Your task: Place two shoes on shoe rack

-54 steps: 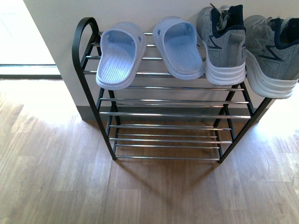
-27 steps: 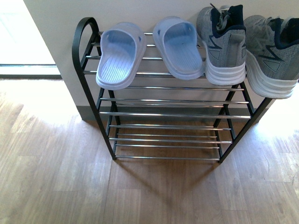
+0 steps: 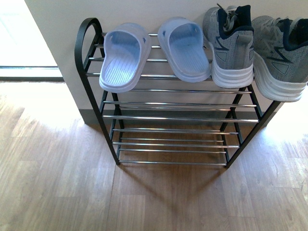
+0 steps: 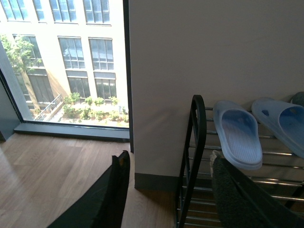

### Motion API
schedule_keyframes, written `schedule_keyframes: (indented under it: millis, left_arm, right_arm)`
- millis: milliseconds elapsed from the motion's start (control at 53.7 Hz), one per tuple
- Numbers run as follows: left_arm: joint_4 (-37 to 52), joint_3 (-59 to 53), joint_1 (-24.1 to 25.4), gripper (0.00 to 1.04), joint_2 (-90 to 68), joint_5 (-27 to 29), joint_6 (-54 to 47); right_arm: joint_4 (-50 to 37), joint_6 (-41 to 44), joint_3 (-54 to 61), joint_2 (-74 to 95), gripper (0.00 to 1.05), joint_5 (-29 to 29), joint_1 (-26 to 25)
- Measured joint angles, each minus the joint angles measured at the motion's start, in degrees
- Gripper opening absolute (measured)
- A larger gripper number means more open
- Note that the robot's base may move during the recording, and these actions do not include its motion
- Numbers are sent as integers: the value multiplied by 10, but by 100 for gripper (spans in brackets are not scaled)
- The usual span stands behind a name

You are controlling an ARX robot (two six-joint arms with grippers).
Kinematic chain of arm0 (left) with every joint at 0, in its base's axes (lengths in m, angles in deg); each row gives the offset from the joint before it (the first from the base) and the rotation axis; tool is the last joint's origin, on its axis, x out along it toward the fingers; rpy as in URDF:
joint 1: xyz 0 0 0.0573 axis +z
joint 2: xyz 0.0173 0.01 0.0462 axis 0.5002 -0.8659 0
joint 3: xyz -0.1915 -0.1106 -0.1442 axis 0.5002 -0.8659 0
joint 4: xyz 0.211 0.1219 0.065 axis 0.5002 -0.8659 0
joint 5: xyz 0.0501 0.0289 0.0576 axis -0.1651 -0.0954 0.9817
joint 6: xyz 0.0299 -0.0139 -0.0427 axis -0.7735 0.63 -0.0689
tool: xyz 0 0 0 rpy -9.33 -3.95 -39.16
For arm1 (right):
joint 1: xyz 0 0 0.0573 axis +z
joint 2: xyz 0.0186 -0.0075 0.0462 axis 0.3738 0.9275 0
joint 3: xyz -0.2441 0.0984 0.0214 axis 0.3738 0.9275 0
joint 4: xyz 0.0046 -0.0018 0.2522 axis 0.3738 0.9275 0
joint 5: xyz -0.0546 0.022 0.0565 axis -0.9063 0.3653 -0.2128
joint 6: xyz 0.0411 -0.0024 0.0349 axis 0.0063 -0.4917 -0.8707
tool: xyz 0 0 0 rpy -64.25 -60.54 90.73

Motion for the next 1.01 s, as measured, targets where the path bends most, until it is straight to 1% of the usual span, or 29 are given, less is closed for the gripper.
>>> schedule_keyframes:
  millis: [149,223,242,261,316,1005]
  left_arm:
    - [0,0,0,76,0,0,0]
    - [0,0,0,90,0,0,0]
    - [0,0,0,96,0,0,0]
    - [0,0,0,97,0,0,-1]
    - [0,0,0,95,0,0,-1]
    - [0,0,0,95,0,0,-2]
  right_arm:
    - [0,0,0,0,96,0,0]
    - [0,0,0,0,96,0,0]
    - [0,0,0,0,96,0,0]
    - [0,0,0,0,96,0,0]
    - [0,0,0,0,96,0,0]
    - [0,0,0,0,96,2,0]
